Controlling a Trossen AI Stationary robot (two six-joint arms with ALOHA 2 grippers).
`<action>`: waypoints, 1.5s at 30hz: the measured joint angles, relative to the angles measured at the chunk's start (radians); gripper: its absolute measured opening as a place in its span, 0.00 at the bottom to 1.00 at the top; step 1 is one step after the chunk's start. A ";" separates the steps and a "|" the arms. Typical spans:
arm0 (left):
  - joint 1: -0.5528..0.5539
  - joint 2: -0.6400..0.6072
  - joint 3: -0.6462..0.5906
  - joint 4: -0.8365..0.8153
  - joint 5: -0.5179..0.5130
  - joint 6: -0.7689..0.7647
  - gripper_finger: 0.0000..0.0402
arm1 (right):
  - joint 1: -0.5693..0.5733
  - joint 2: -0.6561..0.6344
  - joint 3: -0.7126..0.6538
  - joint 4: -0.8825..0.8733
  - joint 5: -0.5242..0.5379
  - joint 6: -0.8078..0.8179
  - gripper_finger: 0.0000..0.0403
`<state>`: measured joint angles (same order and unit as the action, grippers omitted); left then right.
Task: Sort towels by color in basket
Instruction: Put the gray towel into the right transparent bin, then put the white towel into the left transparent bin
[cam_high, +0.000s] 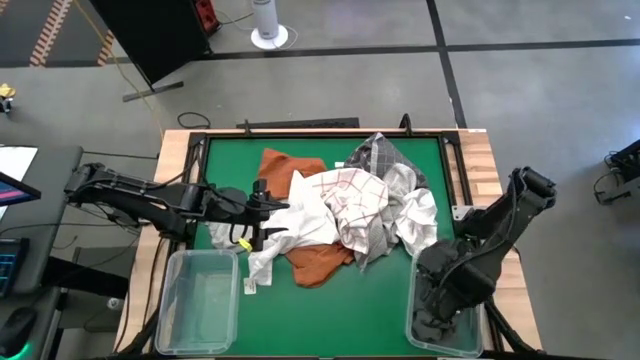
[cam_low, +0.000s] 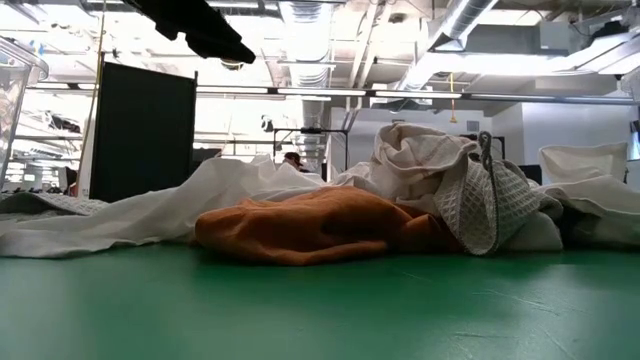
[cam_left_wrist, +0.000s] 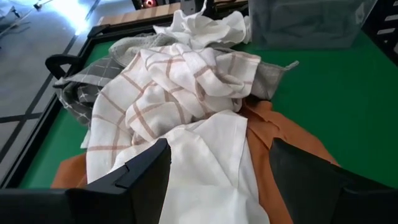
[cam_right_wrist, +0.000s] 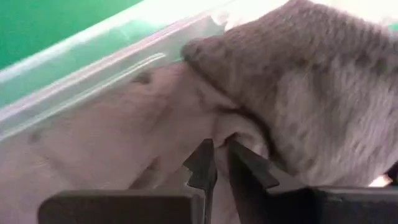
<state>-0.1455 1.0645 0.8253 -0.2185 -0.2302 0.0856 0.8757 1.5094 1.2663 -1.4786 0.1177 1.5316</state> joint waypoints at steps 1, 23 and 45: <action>0.000 0.000 0.000 -0.006 -0.003 0.000 0.65 | 0.014 0.000 0.011 0.001 0.000 0.016 0.18; -0.015 0.000 0.000 -0.035 -0.011 -0.023 0.65 | 0.075 0.006 -0.395 0.601 -0.085 0.270 0.18; -0.050 0.009 0.000 -0.035 0.047 0.044 0.65 | -0.156 -0.016 0.170 -0.056 0.408 -0.110 0.18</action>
<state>-0.1959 1.0731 0.8257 -0.2535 -0.1833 0.1299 0.7194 1.4929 1.4361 -1.5348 0.5259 1.4217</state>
